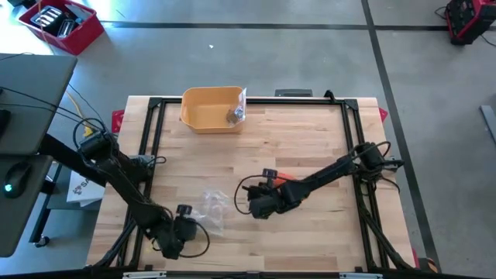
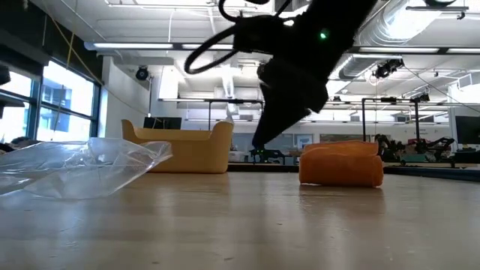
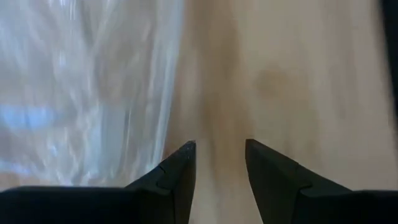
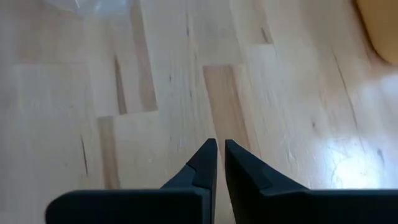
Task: Roll bandage
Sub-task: Open the transparent zip bag
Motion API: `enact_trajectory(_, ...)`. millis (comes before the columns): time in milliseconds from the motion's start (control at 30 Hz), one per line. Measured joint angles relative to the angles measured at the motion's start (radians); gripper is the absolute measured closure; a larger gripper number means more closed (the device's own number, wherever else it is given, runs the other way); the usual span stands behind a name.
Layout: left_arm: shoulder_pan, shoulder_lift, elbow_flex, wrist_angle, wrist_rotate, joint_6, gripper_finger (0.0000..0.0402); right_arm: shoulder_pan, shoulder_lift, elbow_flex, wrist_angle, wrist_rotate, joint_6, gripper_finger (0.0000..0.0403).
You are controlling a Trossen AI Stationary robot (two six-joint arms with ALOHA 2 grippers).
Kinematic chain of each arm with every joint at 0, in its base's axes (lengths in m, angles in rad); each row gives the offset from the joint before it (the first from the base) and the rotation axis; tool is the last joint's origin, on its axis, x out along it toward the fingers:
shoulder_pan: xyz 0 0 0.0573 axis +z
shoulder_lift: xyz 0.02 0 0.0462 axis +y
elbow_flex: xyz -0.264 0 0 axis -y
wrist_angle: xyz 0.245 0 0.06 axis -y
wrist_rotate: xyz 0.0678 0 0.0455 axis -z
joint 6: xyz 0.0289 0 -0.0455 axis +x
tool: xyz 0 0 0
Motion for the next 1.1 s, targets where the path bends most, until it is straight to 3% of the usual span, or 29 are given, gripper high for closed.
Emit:
enact_trajectory(300,0.009,0.081,-0.011,-0.077,0.012,-0.149,0.026,0.009,0.001,-0.072,0.024,-0.002,0.117,0.0382)
enact_trajectory(733,0.005,0.084,-0.014,-0.091,-0.075,-0.088,0.0163,0.038,0.001,-0.073,0.183,-0.005,0.124,0.0382)
enact_trajectory(867,-0.013,0.086,-0.018,-0.03,-0.132,0.006,0.0165,0.042,0.001,-0.073,0.217,-0.005,0.115,0.0382)
enact_trajectory(1100,-0.052,0.091,-0.019,0.024,-0.263,-0.014,0.0203,0.042,0.001,-0.073,0.218,-0.006,0.121,0.0382)
